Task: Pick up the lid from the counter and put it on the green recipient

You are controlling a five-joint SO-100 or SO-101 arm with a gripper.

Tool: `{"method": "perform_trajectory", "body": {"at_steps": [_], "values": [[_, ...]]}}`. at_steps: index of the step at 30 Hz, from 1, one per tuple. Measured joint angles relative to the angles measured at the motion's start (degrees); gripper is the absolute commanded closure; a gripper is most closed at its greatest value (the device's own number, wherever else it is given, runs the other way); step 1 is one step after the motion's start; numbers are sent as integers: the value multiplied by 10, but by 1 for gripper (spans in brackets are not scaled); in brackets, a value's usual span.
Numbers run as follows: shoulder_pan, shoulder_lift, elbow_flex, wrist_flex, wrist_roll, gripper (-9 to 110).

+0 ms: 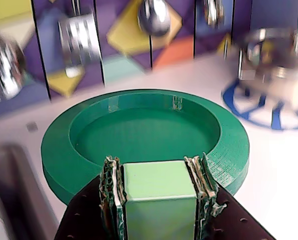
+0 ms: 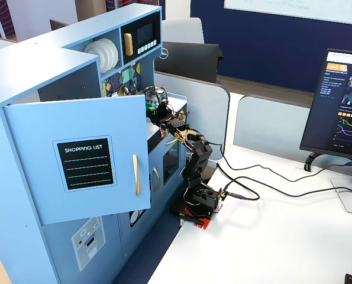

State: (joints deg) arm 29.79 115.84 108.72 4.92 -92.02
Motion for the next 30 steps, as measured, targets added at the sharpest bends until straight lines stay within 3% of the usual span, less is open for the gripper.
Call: {"method": "perform_trajectory", "body": {"at_steps": [12, 30], "values": [[-94, 140, -39, 131, 2, 101], [-229, 104, -187, 184, -21, 101]]}}
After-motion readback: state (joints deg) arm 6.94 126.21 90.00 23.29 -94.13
